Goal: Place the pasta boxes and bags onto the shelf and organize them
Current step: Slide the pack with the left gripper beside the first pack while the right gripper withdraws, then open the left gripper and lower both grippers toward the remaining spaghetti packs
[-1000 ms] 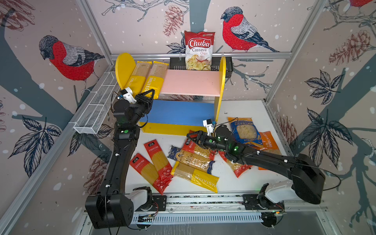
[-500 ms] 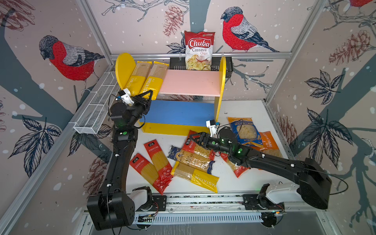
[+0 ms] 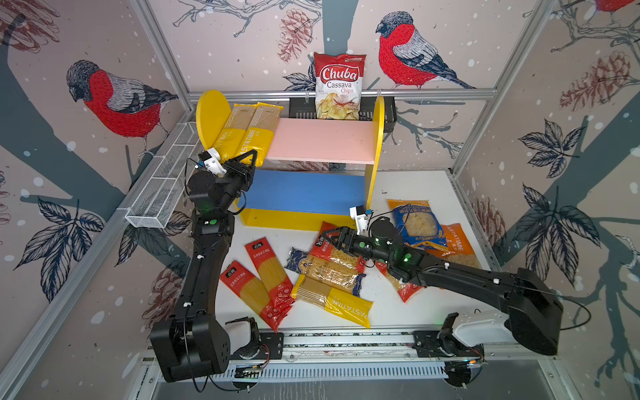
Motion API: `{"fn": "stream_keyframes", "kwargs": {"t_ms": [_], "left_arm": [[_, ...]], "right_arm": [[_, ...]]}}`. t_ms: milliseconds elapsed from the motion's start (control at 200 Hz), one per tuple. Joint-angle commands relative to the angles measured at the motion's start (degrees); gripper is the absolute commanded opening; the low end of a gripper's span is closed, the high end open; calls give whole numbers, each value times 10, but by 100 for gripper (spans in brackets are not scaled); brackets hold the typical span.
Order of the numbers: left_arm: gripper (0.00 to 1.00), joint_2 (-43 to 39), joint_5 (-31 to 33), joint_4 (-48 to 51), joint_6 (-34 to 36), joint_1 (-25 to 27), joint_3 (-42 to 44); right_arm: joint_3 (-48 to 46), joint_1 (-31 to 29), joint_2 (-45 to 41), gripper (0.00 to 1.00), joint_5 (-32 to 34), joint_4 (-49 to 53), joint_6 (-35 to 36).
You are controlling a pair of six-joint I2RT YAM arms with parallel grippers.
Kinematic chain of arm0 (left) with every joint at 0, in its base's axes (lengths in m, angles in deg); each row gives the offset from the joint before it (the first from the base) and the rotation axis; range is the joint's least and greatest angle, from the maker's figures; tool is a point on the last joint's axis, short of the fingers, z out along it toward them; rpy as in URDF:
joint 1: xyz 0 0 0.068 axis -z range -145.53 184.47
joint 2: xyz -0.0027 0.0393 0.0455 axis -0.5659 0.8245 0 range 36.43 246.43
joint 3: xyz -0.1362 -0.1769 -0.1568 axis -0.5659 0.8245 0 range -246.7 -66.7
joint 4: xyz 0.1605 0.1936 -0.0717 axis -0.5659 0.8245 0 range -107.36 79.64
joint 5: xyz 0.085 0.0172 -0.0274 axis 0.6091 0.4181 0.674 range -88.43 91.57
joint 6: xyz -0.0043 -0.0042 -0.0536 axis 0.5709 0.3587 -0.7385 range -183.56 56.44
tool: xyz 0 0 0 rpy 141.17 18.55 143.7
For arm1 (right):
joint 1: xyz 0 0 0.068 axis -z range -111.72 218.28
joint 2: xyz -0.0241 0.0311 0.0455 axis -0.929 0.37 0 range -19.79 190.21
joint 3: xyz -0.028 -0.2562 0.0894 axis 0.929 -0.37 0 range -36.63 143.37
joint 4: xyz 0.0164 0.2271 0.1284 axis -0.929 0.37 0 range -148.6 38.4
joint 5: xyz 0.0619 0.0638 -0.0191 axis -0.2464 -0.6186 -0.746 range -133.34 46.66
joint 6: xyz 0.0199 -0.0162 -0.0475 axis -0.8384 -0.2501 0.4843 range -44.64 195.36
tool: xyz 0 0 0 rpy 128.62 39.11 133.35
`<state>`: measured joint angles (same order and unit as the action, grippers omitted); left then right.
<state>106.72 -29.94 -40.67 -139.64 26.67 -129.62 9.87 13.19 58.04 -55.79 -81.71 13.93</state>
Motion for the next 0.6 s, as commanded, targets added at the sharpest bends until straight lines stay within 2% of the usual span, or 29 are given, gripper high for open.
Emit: {"fn": "stream_keyframes", "kwargs": {"t_ms": [0, 50, 150, 330, 445, 595], "left_arm": [[0, 2, 4, -34, 15, -5, -1], [6, 1, -3, -44, 9, -5, 3], [30, -6, -10, -46, 9, -5, 5], [61, -19, -26, -32, 16, -5, 0], [75, -30, -35, -22, 22, -5, 4], [83, -68, -28, 59, 72, -4, 11]], "right_arm": [[4, -1, -2, 69, 9, -3, 7], [6, -1, 0, 70, 8, -3, 7], [10, -1, 6, 69, 7, -4, 8], [15, -1, 16, 70, 1, -8, 8], [18, -3, 21, 70, 0, -9, 8], [21, -2, 25, 70, 3, -4, 14]]}}
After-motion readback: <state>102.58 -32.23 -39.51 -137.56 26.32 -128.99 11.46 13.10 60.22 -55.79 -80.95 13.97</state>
